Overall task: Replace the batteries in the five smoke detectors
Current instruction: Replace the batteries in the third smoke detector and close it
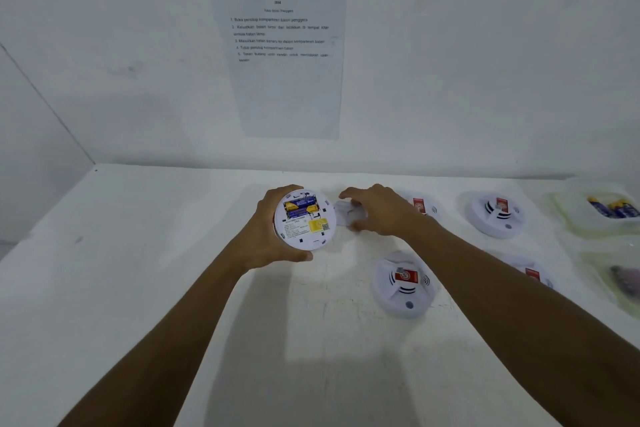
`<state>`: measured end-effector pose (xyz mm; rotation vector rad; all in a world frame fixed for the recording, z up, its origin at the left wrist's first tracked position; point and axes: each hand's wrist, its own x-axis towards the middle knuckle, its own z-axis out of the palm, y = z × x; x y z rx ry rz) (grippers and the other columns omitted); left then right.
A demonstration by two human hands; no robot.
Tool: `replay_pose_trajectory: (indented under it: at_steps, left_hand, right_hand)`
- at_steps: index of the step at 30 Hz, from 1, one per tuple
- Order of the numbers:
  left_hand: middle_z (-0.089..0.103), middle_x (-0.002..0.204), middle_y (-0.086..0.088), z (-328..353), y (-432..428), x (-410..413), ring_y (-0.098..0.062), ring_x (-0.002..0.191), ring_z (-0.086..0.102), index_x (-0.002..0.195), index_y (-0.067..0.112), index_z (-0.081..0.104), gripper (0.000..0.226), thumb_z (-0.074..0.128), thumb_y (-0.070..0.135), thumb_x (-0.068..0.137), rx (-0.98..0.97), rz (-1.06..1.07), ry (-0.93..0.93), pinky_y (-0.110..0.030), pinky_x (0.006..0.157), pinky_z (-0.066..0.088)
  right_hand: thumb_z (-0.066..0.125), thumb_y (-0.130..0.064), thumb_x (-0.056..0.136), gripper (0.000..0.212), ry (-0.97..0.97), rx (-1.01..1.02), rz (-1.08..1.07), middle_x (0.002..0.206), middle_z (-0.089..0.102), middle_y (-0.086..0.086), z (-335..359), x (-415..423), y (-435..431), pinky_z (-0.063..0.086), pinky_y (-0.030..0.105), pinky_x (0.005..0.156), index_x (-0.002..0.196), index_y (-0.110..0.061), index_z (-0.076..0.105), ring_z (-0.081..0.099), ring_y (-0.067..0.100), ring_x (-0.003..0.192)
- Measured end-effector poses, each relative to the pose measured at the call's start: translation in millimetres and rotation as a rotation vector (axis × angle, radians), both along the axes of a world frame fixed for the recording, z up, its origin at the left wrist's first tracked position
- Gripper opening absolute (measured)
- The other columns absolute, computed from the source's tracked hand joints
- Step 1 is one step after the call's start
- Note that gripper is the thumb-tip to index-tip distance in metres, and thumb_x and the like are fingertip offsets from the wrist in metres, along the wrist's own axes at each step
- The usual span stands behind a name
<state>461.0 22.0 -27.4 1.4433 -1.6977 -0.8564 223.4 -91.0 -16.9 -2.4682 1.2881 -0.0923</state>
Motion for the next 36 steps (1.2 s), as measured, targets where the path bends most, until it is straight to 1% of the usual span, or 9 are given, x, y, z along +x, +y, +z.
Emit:
replay_pose_trajectory:
  at_steps: [3, 6, 12, 17, 21, 27, 30, 34, 36]
  left_hand:
    - [0.045, 0.133, 0.013, 0.8, -4.1, 0.0, -0.016, 0.127, 0.044, 0.135, 0.036, 0.036, 0.109, 0.092, 0.044, 0.041, -0.006, -0.012, 0.011, -0.043, 0.105, 0.045]
    - [0.045, 0.133, 0.014, 1.2, -7.7, -4.9, -0.016, 0.127, 0.044, 0.135, 0.037, 0.037, 0.109, 0.093, 0.043, 0.042, -0.013, -0.021, 0.031, -0.043, 0.104, 0.046]
    - [0.045, 0.13, 0.015, 7.9, -15.7, -33.5, -0.005, 0.123, 0.045, 0.125, 0.047, 0.037, 0.101, 0.09, 0.043, 0.04, -0.037, -0.033, 0.06, -0.031, 0.103, 0.046]
    - [0.046, 0.131, 0.01, 15.3, -22.8, -70.3, -0.003, 0.122, 0.046, 0.124, 0.048, 0.037, 0.1, 0.093, 0.032, 0.043, -0.064, -0.055, 0.094, -0.025, 0.1, 0.046]
    - [0.049, 0.124, 0.017, 24.4, -27.9, -108.8, 0.005, 0.115, 0.049, 0.122, 0.044, 0.039, 0.094, 0.091, 0.025, 0.047, -0.118, -0.11, 0.095, -0.011, 0.091, 0.044]
    - [0.051, 0.113, 0.044, 39.2, -30.2, -156.5, 0.013, 0.109, 0.051, 0.115, 0.052, 0.048, 0.085, 0.088, 0.016, 0.048, -0.231, -0.18, 0.081, -0.004, 0.086, 0.041]
    - [0.052, 0.114, 0.041, 41.0, -30.6, -171.5, 0.011, 0.109, 0.052, 0.114, 0.066, 0.044, 0.083, 0.085, 0.038, 0.048, -0.242, -0.184, 0.088, -0.005, 0.09, 0.04]
    - [0.049, 0.12, 0.024, 31.3, -33.2, -183.0, 0.012, 0.112, 0.047, 0.119, 0.045, 0.042, 0.084, 0.085, 0.054, 0.047, -0.184, -0.121, 0.058, -0.019, 0.101, 0.041]
    - [0.049, 0.122, 0.012, 30.6, -34.4, -186.6, 0.009, 0.112, 0.048, 0.12, 0.039, 0.038, 0.09, 0.083, 0.054, 0.044, -0.17, -0.112, 0.034, -0.014, 0.101, 0.039]
  right_hand:
    - [0.074, -0.034, 0.082, 0.068, -0.018, -0.098, 0.043, 0.114, 0.072, 0.008, 0.4, -3.5, 5.2, 0.054, 0.037, 0.087, 0.142, -0.023, 0.045, 0.066, 0.027, 0.099]
    - [0.066, -0.018, 0.086, 0.054, -0.173, -0.139, -0.041, 0.093, 0.076, 0.002, 1.7, -13.8, 11.2, 0.059, 0.036, 0.074, 0.136, -0.026, 0.049, 0.071, 0.023, 0.079]
    - [0.069, -0.007, 0.085, 0.039, -0.842, -0.073, -0.418, 0.072, 0.074, -0.004, 25.9, -49.6, 32.5, 0.055, 0.023, 0.057, 0.118, -0.027, 0.06, 0.067, 0.017, 0.059]
    - [0.069, -0.009, 0.089, 0.037, -1.121, 0.09, -0.459, 0.081, 0.078, -0.001, 60.3, -78.2, 57.0, 0.052, 0.016, 0.066, 0.121, -0.024, 0.058, 0.069, 0.011, 0.076]
    - [0.074, -0.005, 0.085, 0.041, -1.088, 0.153, -0.362, 0.083, 0.077, 0.006, 60.8, -84.9, 70.7, 0.055, 0.03, 0.066, 0.12, -0.02, 0.059, 0.071, 0.018, 0.075]
    - [0.077, -0.015, 0.083, 0.023, -0.785, -0.264, -0.25, 0.094, 0.072, -0.007, 45.6, -105.4, 70.5, 0.042, 0.009, 0.065, 0.105, -0.021, 0.073, 0.06, 0.002, 0.07]
    - [0.074, -0.015, 0.085, 0.019, -0.685, -0.381, -0.21, 0.1, 0.073, 0.001, 37.7, -115.4, 69.3, 0.046, 0.021, 0.08, 0.104, -0.015, 0.077, 0.059, 0.01, 0.085]
    - [0.072, -0.014, 0.087, 0.022, -0.595, -0.427, -0.209, 0.105, 0.068, 0.006, 35.9, -124.1, 71.4, 0.052, 0.031, 0.084, 0.108, -0.012, 0.076, 0.063, 0.021, 0.097]
    - [0.072, -0.027, 0.086, 0.025, -0.557, -0.454, -0.223, 0.104, 0.069, 0.005, 38.4, -125.4, 74.3, 0.053, 0.032, 0.082, 0.108, -0.014, 0.076, 0.064, 0.021, 0.095]
